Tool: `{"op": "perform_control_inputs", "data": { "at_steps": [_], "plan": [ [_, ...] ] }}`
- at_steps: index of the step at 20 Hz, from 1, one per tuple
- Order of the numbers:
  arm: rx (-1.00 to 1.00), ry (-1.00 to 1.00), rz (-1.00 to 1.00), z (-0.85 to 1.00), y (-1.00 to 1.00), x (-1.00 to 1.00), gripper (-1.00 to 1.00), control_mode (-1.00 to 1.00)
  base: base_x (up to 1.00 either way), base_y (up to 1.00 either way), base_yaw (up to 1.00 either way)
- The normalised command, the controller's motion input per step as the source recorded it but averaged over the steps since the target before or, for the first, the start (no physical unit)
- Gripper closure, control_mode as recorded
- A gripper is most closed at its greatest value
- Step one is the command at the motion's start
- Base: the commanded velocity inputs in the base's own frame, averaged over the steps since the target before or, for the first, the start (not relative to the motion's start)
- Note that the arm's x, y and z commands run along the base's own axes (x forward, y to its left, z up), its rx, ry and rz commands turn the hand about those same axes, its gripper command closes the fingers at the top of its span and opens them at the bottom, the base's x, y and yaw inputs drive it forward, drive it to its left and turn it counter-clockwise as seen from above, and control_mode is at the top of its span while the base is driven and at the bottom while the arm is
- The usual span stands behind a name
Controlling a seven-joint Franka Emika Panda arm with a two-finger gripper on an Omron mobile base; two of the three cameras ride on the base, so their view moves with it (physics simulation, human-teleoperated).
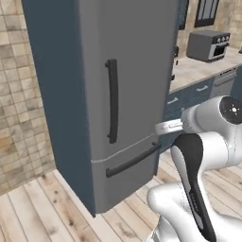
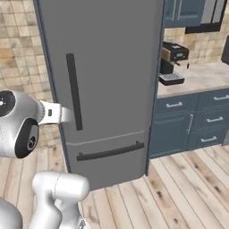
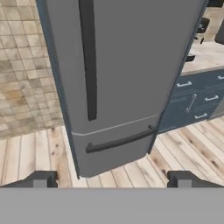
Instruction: Take the cake and donut from the fridge and place them on the empty tray on the dining counter.
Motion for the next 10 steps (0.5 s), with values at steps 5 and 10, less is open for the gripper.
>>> {"op": "perform_control_inputs", "data": {
  "at_steps": [5,10],
  "plan": [
    [0.0,0.0,0.0,0.0,0.0,0.0,-1.0,1.0,0.05,0.93,-0.3],
    [0.0,0.01,-0.02,0.0,0.12,0.19,-1.0,-1.0,0.6,0.33,-0.07]
  ]
}}
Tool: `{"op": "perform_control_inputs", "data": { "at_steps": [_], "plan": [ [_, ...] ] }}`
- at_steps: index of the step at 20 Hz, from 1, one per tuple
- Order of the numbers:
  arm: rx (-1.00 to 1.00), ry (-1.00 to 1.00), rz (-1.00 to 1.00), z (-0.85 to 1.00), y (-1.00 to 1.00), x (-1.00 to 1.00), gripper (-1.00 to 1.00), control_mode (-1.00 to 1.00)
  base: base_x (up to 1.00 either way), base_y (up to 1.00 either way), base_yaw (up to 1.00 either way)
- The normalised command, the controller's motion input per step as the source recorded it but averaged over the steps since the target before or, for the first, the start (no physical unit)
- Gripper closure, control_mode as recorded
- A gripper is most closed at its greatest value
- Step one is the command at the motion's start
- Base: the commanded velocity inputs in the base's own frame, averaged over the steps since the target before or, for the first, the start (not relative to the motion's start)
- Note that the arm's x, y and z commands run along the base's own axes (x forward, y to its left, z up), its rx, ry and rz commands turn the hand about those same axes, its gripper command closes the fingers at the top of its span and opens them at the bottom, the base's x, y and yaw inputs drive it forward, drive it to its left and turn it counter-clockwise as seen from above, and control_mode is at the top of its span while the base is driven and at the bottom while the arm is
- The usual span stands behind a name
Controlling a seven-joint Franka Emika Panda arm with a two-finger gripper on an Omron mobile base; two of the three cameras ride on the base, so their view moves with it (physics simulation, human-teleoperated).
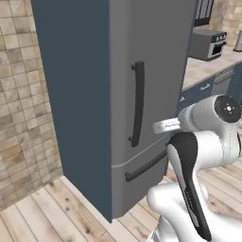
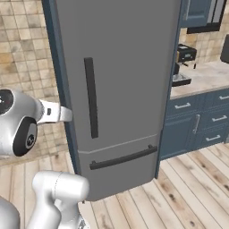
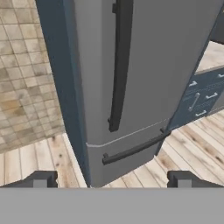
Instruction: Take the cake and donut from the fridge and place them on the empty tray on the dining counter.
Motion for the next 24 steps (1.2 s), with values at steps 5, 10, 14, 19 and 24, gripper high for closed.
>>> {"op": "perform_control_inputs", "data": {
  "at_steps": [5,10,14,19,24],
  "plan": [
    [0.06,0.03,0.05,-0.01,0.0,0.48,-1.0,-1.0,0.0,0.0,0.0],
    [0.13,0.0,0.3,-0.08,-0.42,0.45,-1.0,-1.0,0.0,0.0,0.0],
    [0.03,-0.11,0.38,-0.27,-0.21,0.49,-1.0,-1.0,0.0,0.0,0.0],
    [0.0,-0.44,0.27,-0.72,-0.1,0.26,-1.0,-1.0,0.0,0.0,0.0],
    [0.11,-0.24,0.17,-0.75,-0.01,0.66,-1.0,-1.0,0.0,0.0,0.0]
  ]
}}
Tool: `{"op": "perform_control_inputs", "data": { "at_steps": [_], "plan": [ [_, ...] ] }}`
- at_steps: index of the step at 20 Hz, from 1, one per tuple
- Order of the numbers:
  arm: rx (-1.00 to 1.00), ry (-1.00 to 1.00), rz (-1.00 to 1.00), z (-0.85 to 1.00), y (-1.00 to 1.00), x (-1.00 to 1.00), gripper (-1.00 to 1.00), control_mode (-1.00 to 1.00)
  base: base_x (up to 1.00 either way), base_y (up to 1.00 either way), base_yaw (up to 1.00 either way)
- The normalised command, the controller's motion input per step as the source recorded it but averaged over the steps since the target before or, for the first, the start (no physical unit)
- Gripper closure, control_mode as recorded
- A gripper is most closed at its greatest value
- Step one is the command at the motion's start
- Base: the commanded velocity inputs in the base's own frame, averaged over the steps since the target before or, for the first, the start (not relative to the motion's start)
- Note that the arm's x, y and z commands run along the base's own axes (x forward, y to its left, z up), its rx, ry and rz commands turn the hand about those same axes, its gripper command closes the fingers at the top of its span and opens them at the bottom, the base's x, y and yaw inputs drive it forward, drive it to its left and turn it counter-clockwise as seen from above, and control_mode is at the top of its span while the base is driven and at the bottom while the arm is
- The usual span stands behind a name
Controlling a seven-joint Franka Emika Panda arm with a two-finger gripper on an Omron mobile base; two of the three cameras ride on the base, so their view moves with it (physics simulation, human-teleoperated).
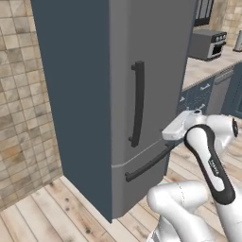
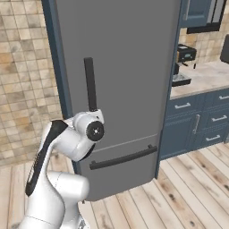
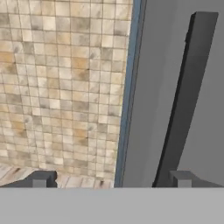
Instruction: Take the cake and donut from the fridge and place them on the empty tray on the dining counter.
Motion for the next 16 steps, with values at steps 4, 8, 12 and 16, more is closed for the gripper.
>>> {"op": "perform_control_inputs", "data": {
  "at_steps": [4,8,12,16],
  "plan": [
    [0.18,-0.01,0.12,-0.42,-0.09,1.0,-1.0,-1.0,0.0,0.0,0.0],
    [0.15,0.01,0.14,-0.22,0.0,0.92,-1.0,-1.0,0.0,0.0,0.0],
    [0.1,0.0,0.14,-0.02,-0.05,0.82,-1.0,-1.0,0.0,0.0,0.0],
    [0.03,0.0,0.1,0.0,-0.08,0.64,-1.0,-1.0,0.0,0.0,0.0]
  ]
}}
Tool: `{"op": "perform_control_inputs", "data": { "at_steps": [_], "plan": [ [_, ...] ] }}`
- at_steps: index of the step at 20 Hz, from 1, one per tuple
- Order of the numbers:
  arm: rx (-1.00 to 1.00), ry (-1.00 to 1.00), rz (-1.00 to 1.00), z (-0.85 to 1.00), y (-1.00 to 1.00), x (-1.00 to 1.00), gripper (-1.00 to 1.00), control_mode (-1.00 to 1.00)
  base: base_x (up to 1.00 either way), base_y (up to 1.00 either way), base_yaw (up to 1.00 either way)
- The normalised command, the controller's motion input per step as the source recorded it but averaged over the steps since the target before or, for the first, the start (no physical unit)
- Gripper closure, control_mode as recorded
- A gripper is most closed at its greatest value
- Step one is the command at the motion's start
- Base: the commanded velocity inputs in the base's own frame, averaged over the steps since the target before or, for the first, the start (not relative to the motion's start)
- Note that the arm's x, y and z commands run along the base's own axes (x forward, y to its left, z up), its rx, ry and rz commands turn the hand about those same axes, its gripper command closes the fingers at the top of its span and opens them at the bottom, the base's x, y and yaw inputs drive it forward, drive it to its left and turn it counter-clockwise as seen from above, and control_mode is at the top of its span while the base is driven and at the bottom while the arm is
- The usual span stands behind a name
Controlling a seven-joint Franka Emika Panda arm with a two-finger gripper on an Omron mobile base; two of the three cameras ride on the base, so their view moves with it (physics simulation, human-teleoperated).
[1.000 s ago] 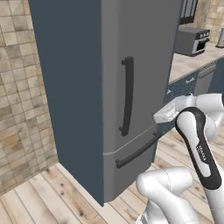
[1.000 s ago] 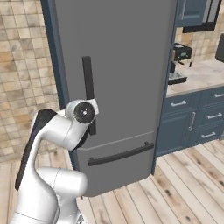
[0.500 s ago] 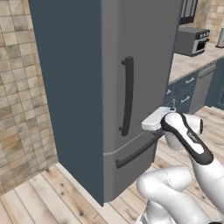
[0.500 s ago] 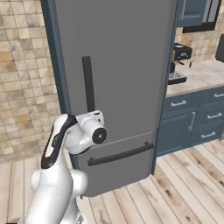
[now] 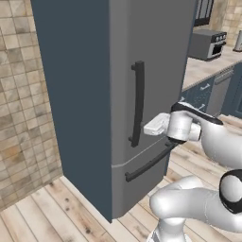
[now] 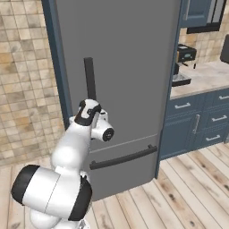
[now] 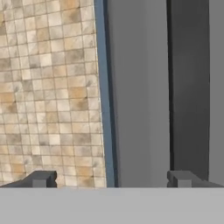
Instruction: Take the cake and donut from the fridge and place them on the empty tray on the dining counter.
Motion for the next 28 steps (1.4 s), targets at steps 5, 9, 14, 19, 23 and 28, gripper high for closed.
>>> {"op": "perform_control_inputs", "data": {
  "at_steps": [5,9,14,19,23,28],
  "plan": [
    [0.0,0.0,0.01,0.0,0.0,0.53,-1.0,-1.0,0.0,0.0,0.0],
    [0.02,0.0,0.0,0.0,-0.22,0.33,-1.0,-1.0,0.0,0.0,0.0],
    [0.03,0.0,0.0,0.0,-0.29,0.31,-1.0,-1.0,0.0,0.0,0.0],
    [0.0,0.0,0.0,0.0,0.07,0.55,-1.0,-1.0,0.0,0.0,0.0],
    [0.0,0.03,0.0,0.0,0.29,0.57,-1.0,-1.0,0.0,0.0,0.0],
    [0.0,0.08,0.04,-0.08,0.56,0.51,-1.0,-1.0,0.0,0.0,0.0]
  ]
}}
